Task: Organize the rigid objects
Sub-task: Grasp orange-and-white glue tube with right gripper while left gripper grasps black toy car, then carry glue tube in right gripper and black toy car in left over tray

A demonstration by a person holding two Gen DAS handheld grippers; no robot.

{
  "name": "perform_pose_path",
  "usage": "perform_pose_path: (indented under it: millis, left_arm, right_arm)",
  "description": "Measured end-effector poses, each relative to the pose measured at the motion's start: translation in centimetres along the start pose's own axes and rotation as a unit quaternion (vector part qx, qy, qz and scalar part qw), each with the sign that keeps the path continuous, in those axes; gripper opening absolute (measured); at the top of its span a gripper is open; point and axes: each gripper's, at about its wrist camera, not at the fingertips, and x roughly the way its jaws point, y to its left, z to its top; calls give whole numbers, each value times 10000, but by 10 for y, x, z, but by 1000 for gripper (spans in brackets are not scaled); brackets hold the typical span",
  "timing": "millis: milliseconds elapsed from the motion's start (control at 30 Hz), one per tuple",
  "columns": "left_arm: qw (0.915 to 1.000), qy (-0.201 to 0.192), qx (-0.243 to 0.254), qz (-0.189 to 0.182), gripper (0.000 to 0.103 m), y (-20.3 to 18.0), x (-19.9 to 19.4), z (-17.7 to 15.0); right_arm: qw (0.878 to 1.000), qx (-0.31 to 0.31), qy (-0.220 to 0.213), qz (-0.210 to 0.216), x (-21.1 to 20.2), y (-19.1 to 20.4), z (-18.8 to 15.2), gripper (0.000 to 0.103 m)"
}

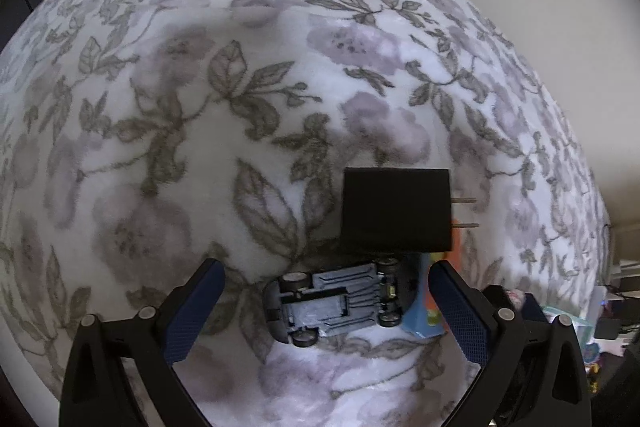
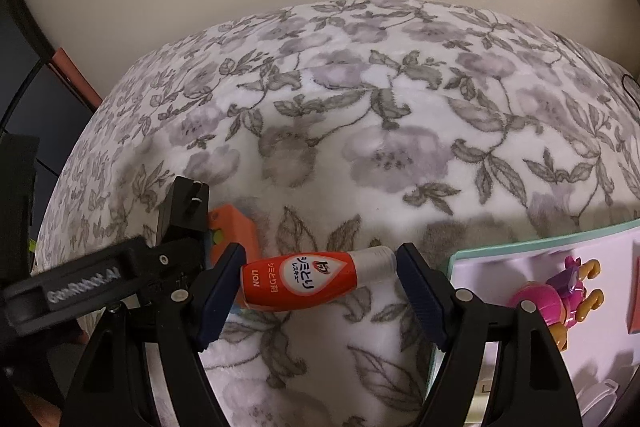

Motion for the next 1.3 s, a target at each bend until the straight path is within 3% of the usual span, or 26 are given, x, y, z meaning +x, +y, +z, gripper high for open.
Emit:
perform_pose_path:
  millis: [833, 1167, 1300]
  left_arm:
    - [9994, 227, -73, 254, 102, 37, -3, -14]
    - [9990, 82, 44, 443, 72, 41, -10, -16]
    - [9992, 80, 38, 395, 72, 43, -13, -11]
  right_arm:
    - [9999, -100, 70, 2, 0, 1, -1, 79]
    - [9999, -94, 100, 20, 0, 1, -1, 79]
    - [9999, -110, 126, 24, 1, 1, -2, 79]
